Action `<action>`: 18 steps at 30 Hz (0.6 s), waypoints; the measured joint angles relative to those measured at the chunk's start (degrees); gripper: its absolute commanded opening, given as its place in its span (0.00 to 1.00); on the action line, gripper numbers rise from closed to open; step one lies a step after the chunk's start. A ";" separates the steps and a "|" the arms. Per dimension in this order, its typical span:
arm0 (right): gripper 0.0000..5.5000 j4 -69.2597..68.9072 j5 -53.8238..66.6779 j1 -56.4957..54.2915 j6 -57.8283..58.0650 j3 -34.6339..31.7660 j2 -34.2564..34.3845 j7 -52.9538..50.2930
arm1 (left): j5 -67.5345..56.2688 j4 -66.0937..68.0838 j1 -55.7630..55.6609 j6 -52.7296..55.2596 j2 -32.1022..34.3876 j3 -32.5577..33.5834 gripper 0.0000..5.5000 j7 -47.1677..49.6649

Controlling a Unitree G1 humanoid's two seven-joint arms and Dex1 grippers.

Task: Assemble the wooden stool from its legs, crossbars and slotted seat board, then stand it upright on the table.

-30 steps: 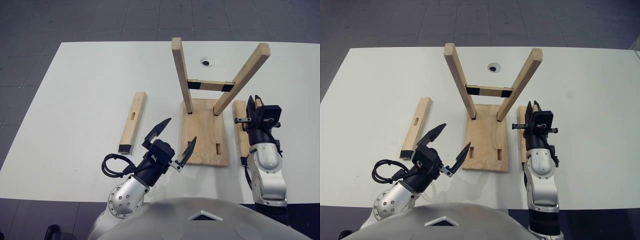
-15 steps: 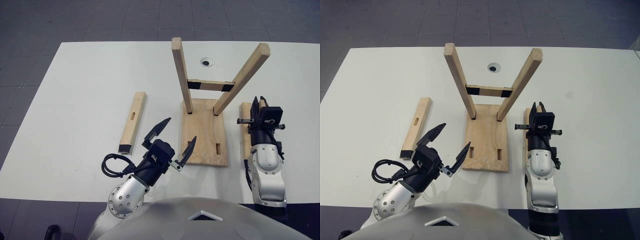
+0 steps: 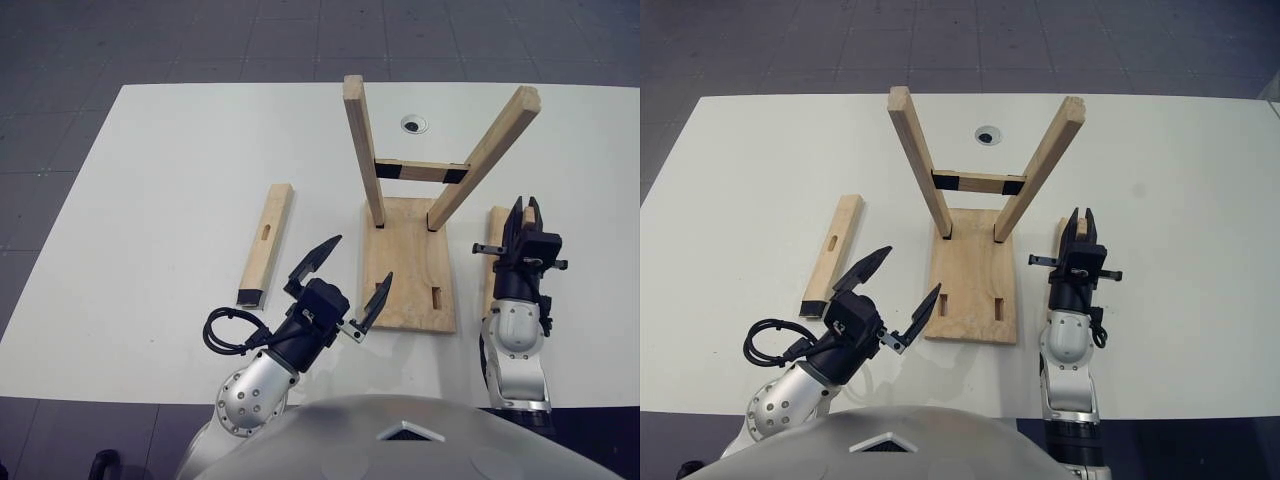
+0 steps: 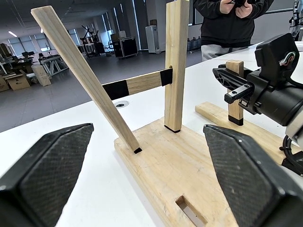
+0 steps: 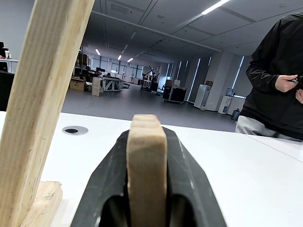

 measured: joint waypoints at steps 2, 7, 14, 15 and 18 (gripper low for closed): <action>0.07 -0.74 -0.04 0.09 1.07 0.05 0.02 0.13 | 0.00 0.00 0.00 0.00 -0.01 0.01 0.78 0.00; 0.07 -6.37 -0.11 1.15 8.93 0.40 0.00 2.31 | -0.05 0.00 0.01 0.00 -0.05 0.04 0.78 0.00; 0.07 -14.95 -0.28 3.03 20.05 1.20 0.04 4.63 | -0.09 0.00 0.03 0.00 -0.12 0.03 0.78 0.00; 0.14 -15.08 -0.28 2.94 20.35 1.16 0.00 4.73 | -0.08 0.00 0.03 0.00 -0.13 0.03 0.78 0.00; 0.25 -12.87 0.01 4.93 24.08 1.02 0.22 5.88 | -0.08 0.00 0.02 0.00 -0.20 0.03 0.78 0.00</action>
